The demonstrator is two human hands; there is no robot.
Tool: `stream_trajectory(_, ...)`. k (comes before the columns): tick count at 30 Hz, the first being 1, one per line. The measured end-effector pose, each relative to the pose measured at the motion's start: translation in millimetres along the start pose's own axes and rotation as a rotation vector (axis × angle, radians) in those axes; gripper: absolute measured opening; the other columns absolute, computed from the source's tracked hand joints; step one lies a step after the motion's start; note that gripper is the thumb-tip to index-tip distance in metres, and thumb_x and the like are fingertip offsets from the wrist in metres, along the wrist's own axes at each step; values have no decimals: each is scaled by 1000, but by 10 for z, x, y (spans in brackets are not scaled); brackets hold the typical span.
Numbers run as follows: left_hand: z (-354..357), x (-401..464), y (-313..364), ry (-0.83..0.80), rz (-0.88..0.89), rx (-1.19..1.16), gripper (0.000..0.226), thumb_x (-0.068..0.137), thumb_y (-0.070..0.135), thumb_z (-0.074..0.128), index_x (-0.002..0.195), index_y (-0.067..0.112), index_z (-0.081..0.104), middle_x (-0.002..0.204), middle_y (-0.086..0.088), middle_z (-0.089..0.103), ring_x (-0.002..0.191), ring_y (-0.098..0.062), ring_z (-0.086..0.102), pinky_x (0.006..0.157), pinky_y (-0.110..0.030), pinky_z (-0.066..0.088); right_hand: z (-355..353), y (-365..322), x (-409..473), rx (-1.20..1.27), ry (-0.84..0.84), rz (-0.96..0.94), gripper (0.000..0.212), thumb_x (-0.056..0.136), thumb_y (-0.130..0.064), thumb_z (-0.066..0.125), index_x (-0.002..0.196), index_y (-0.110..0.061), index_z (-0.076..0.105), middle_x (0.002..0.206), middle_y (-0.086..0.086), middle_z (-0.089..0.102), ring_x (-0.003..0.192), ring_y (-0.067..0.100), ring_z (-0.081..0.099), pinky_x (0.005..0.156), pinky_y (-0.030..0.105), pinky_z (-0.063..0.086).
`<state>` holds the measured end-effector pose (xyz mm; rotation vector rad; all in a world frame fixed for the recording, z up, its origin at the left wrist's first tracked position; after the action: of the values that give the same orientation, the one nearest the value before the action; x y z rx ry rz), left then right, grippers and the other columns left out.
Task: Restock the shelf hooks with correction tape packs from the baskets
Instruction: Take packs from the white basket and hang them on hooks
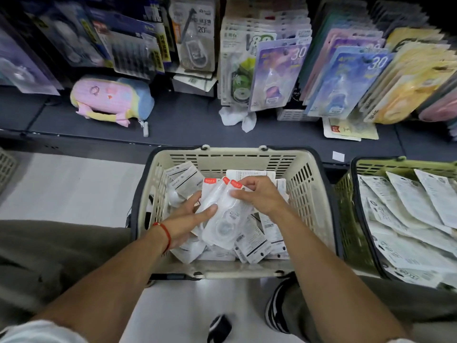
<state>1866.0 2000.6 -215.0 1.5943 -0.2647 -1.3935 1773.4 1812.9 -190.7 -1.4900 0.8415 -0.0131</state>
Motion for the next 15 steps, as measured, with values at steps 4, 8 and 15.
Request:
stream_trajectory(4, -81, 40, -40, 96, -17, 34, 97, 54, 35, 101, 139, 44, 54, 131, 2, 71, 120, -28, 69, 95, -63, 58, -72, 37, 84, -174, 308, -108, 17, 88, -28, 86, 96, -16, 76, 93, -8, 74, 83, 0, 67, 77, 22, 57)
stream_trajectory(8, -228, 8, -56, 172, 1, -182, 67, 80, 9, 88, 134, 38, 60, 129, -4, 73, 116, -36, 71, 82, -66, 61, -551, 380, 25, -641, 535, 180, 49, 98, -30, 73, 136, -3, 57, 133, 18, 62, 125, 34, 59, 102, 45, 52)
stream_trajectory(15, -258, -116, 377, 347, 220, 5, 68, 79, 5, 84, 126, 47, 56, 112, 10, 72, 105, -16, 72, 70, -34, 64, -502, 511, -71, -193, 376, 204, 27, 97, -16, 75, 120, -7, 65, 112, 9, 70, 102, 26, 70, 86, 43, 63)
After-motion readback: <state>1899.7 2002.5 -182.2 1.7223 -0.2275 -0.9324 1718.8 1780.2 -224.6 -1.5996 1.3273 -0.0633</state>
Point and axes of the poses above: each hand's wrist, its own x-axis towards the middle knuckle, its own z-axis out of the palm, y = z × x, the point moved 8 cm from there along x, towards the middle knuckle
